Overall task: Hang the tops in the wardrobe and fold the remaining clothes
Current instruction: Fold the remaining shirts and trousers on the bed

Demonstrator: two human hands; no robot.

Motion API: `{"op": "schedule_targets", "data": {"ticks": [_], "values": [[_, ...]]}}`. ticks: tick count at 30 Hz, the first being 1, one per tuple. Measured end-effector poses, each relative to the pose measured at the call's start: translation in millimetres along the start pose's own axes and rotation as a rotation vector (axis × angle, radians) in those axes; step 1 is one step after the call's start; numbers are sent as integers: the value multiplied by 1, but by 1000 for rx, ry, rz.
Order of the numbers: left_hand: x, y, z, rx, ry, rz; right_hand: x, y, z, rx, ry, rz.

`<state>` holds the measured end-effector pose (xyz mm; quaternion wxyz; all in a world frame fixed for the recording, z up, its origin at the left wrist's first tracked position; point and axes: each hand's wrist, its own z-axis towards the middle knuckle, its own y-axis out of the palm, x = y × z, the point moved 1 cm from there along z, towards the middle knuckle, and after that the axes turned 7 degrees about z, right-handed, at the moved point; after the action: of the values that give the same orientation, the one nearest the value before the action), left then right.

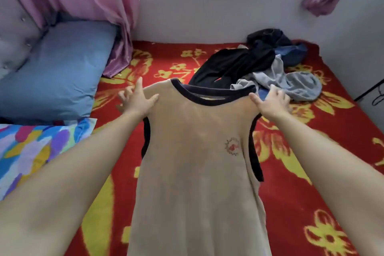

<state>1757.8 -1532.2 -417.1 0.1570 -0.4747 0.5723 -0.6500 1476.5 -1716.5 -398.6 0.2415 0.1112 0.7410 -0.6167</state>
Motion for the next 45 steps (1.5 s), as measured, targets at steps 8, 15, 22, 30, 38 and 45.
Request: {"op": "schedule_targets", "data": {"ticks": [8,15,22,30,38,45], "values": [[-131,165,-113,-478,-479,162,154,140,-106,-463,303,-70],[-198,233,-238,-624,-617,277,261,191,-201,-627,519,-122],[-229,254,-289,-490,-779,221,306,205,-236,-576,569,-136],[-264,258,-327,-294,-825,208,328,213,-266,-467,572,-225],[-279,246,-338,-146,-852,104,360,201,-291,-467,657,-162],[-276,219,-354,19,-890,-73,368,180,-294,-161,730,126]]}}
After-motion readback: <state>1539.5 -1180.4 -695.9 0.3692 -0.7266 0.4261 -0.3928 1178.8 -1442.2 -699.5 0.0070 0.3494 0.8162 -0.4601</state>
